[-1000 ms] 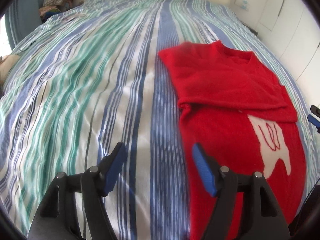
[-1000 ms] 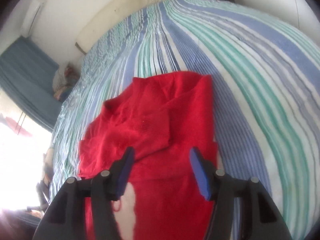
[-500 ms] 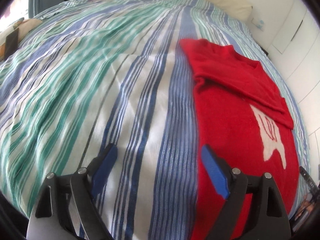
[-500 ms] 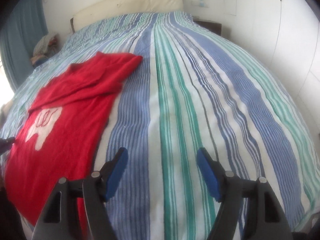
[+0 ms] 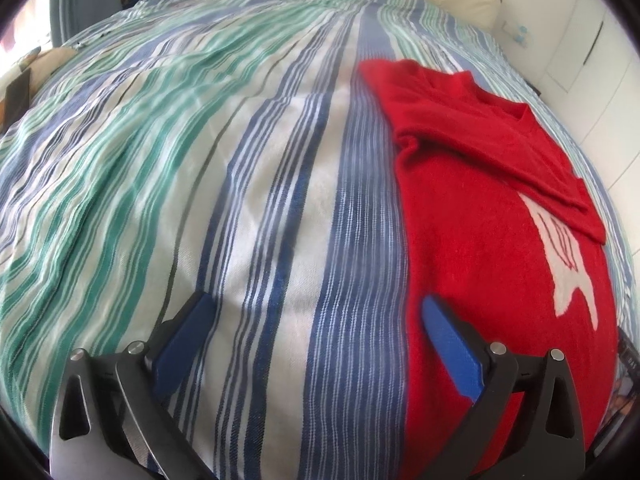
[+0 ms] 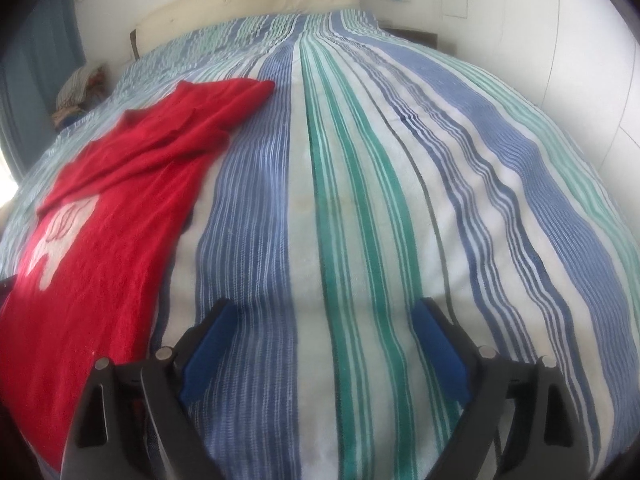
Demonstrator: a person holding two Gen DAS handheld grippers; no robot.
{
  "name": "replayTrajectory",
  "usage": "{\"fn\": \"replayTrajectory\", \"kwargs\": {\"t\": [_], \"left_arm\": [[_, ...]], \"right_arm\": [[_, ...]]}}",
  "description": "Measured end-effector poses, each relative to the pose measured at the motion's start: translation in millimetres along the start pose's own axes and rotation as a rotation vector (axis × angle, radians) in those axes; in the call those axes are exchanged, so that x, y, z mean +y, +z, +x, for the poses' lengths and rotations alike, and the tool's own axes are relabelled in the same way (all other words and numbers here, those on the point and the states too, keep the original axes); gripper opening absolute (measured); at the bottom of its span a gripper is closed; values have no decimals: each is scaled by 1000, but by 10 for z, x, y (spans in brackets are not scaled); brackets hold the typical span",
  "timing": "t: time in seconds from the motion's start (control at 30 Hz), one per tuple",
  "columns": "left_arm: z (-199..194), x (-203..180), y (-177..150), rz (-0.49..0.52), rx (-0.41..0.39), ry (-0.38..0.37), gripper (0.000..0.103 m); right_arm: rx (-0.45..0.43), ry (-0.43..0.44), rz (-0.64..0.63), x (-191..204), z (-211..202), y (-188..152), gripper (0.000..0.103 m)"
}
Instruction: Fold small clothes
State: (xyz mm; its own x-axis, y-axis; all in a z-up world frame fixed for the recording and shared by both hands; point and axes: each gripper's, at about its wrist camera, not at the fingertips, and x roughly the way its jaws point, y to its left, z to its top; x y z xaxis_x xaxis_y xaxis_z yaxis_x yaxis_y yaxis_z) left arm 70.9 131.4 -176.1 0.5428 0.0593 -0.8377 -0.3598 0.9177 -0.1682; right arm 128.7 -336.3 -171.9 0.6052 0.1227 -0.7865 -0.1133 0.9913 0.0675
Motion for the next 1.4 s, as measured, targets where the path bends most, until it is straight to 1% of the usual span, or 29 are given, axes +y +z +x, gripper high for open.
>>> {"fn": "replayTrajectory", "kwargs": {"t": [0.07,0.17,0.9,1.3,1.4], "left_arm": [[2,2,1,-3,0,-1,102],[5,-8,-3,-2,-1,2,102],[13,-10,-4,2,5,8,102],[27,-18,23,14,35,5,102],[-6,26,49,-3,34,-24,102]], "right_arm": [[-1,-1,-6,15,15,-4,93],[-5,0,-8,13,17,-12,94],[-10,-12,-18,32,17,-29,94],[-5,-24,-25,42,34,-19,95],[-6,-22,-25,39,38,-19,95]]}}
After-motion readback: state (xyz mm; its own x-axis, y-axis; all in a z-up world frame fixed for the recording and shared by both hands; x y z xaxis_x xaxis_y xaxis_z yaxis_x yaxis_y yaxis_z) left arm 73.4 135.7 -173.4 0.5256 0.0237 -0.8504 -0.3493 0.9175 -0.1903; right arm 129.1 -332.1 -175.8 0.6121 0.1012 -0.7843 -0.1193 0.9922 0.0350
